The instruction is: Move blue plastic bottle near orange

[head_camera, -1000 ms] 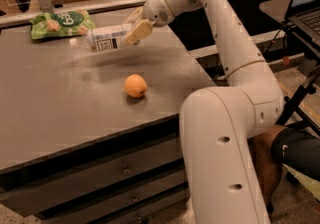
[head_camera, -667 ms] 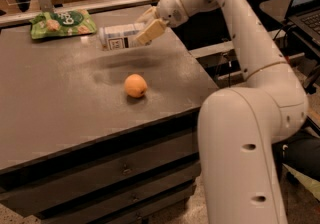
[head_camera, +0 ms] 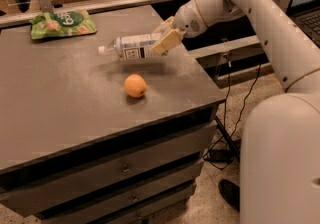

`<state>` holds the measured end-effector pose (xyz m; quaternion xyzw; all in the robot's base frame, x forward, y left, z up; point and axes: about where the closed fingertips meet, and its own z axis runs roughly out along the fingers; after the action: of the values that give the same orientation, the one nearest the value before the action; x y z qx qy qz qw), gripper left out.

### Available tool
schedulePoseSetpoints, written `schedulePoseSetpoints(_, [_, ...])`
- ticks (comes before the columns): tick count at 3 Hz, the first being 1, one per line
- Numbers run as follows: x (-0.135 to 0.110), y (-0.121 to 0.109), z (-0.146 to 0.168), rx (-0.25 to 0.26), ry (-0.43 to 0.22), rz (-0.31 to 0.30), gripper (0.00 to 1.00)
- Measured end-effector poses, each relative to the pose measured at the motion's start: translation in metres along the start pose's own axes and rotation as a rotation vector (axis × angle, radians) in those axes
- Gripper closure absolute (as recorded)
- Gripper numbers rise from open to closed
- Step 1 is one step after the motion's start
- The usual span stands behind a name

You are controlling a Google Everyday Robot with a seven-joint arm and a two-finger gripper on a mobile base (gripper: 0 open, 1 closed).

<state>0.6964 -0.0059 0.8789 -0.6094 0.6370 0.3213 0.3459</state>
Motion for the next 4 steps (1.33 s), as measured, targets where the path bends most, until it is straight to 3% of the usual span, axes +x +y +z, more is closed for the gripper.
schedulePoseSetpoints(2, [0.02, 0.035, -0.006, 0.006, 0.033, 0.049, 1.0])
schedulePoseSetpoints(4, [0.03, 0.047, -0.005, 0.021, 0.056, 0.074, 1.0])
